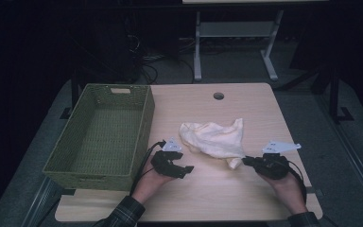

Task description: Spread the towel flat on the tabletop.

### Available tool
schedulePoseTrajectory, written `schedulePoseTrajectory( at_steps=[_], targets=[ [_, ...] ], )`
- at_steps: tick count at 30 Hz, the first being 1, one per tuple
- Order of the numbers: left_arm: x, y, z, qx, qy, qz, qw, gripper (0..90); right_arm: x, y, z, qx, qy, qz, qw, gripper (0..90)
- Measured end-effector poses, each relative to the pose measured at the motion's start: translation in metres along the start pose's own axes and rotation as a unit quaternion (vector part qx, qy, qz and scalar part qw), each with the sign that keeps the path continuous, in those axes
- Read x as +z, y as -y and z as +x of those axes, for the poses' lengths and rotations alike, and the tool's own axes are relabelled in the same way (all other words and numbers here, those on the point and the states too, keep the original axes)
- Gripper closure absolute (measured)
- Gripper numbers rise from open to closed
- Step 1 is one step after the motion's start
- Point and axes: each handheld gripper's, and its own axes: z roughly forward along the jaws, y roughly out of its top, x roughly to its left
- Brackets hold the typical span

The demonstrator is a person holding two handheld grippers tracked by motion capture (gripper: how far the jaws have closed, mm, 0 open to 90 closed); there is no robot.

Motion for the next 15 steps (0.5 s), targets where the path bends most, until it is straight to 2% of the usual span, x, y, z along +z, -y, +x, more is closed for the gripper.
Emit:
schedulePoseTrajectory(
  at_steps=[8,15],
  targets=[
    [-0.001,0.000,0.002,0.003,-0.001,0.000,1.0000,31.1,-0.023,0.004,-0.036,0.042,0.035,-0.024,0.9982,88.2],
    [0.001,0.000,0.000,0.001,0.001,0.000,1.0000,31.1,-0.014,0.014,-0.069,0.074,0.073,0.006,0.9945,87.7]
  ],
)
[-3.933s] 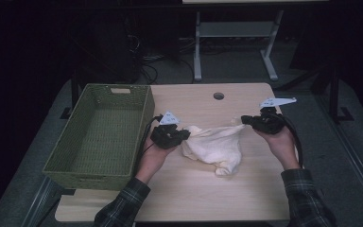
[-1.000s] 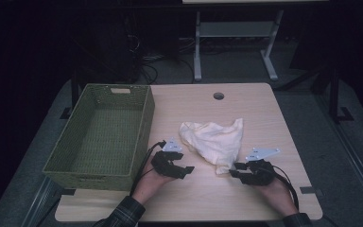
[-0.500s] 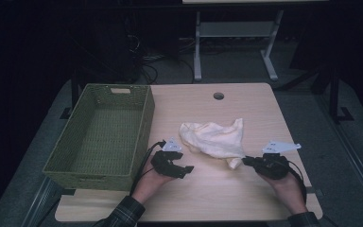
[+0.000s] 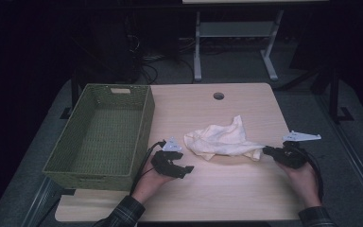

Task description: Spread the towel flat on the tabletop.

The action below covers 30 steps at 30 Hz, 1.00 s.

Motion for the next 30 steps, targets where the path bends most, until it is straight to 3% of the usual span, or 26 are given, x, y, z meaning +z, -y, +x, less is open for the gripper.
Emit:
schedulePoseTrajectory(
  at_steps=[4,7,9,10,14,18,19,22,30],
  targets=[
    [0.000,0.000,0.000,0.002,0.001,0.004,1.0000,31.2,0.010,0.005,-0.015,0.018,0.021,0.026,0.9993,84.0],
    [0.000,0.000,0.001,0.000,0.001,0.003,1.0000,31.2,0.002,0.004,-0.016,0.019,0.019,0.012,0.9996,72.3],
    [0.000,0.000,0.001,0.002,0.001,0.005,1.0000,31.2,-0.003,0.002,-0.013,0.013,0.018,0.001,0.9997,69.7],
    [0.000,0.000,0.001,0.001,0.001,0.004,1.0000,31.2,-0.012,-0.005,-0.005,-0.004,0.010,-0.011,0.9999,64.5],
    [0.001,0.000,-0.001,0.004,0.003,0.006,1.0000,31.1,-0.016,-0.015,0.013,-0.030,-0.019,-0.024,0.9991,60.2],
    [0.001,0.000,-0.001,0.003,0.003,0.007,1.0000,31.2,-0.001,-0.023,0.035,-0.059,-0.048,-0.011,0.9970,59.8],
    [0.001,0.000,-0.001,0.003,0.003,0.007,1.0000,31.2,-0.001,-0.023,0.035,-0.059,-0.048,-0.011,0.9970,59.8],
    [0.001,0.000,-0.001,0.004,0.004,0.006,1.0000,31.2,0.014,-0.028,0.054,-0.084,-0.070,0.000,0.9940,59.8],
    [0.001,0.000,-0.003,0.006,0.005,0.007,0.9999,31.1,0.044,-0.034,0.084,-0.129,-0.078,0.021,0.9883,59.3]
  ],
)
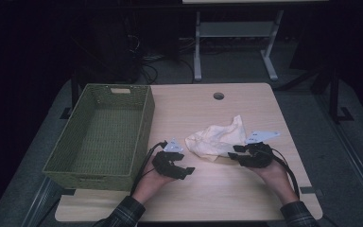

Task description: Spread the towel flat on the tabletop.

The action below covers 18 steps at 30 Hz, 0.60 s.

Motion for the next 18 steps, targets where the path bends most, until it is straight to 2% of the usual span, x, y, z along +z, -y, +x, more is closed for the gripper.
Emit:
schedulePoseTrajectory(
  at_steps=[4,6,7,10,14,18],
  targets=[
    [0.001,0.000,0.000,-0.001,0.003,0.001,1.0000,31.1,0.015,-0.002,0.003,-0.005,0.009,0.020,0.9997,61.5],
    [0.001,0.000,0.000,-0.001,0.003,0.002,1.0000,31.2,0.021,-0.002,0.002,-0.008,0.017,0.028,0.9994,67.6],
    [0.001,0.000,-0.001,-0.002,0.003,0.001,1.0000,31.2,0.024,-0.002,0.002,-0.008,0.018,0.032,0.9993,74.5],
    [0.001,0.000,0.000,-0.003,0.003,0.001,1.0000,31.2,0.029,-0.001,-0.001,-0.004,0.020,0.037,0.9991,86.7],
    [0.001,0.000,0.000,-0.004,0.003,0.001,1.0000,31.2,0.028,-0.001,-0.002,0.002,0.018,0.033,0.9993,88.7],
    [0.000,0.000,0.000,-0.004,0.004,0.002,1.0000,31.2,0.019,-0.010,-0.005,0.002,0.011,0.009,0.9999,89.1]
  ],
)
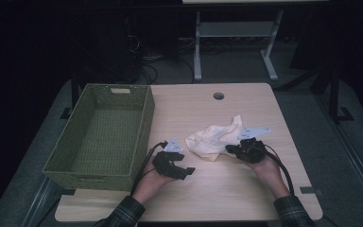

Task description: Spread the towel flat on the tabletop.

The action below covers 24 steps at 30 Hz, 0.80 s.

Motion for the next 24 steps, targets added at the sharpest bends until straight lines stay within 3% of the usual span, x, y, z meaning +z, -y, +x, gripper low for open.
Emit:
schedulePoseTrajectory(
  at_steps=[5,8,11,12,20,22,24],
  targets=[
    [0.000,0.000,0.001,0.002,0.001,0.000,1.0000,31.2,-0.007,-0.017,-0.007,-0.001,-0.006,-0.021,0.9998,89.1],
    [0.000,0.000,0.001,-0.001,0.004,-0.003,1.0000,31.2,-0.007,-0.037,-0.020,0.003,-0.001,-0.030,0.9995,89.1],
    [0.000,0.000,0.000,-0.001,0.003,-0.003,1.0000,31.2,-0.002,-0.044,-0.030,0.013,0.002,-0.028,0.9995,89.0],
    [0.000,0.000,0.001,0.001,0.004,-0.005,1.0000,31.2,0.007,-0.048,-0.042,0.024,0.006,-0.024,0.9994,89.0],
    [0.002,-0.002,0.000,0.006,0.007,-0.004,0.9999,32.3,0.038,-0.035,-0.080,0.073,0.033,0.012,0.9967,87.7],
    [0.004,-0.004,-0.002,0.006,0.009,-0.005,0.9999,33.0,0.039,-0.029,-0.085,0.087,0.042,0.017,0.9952,82.1],
    [0.005,-0.007,-0.002,0.010,0.012,-0.006,0.9999,34.5,0.033,-0.027,-0.087,0.099,0.037,0.005,0.9943,75.0]
  ],
)
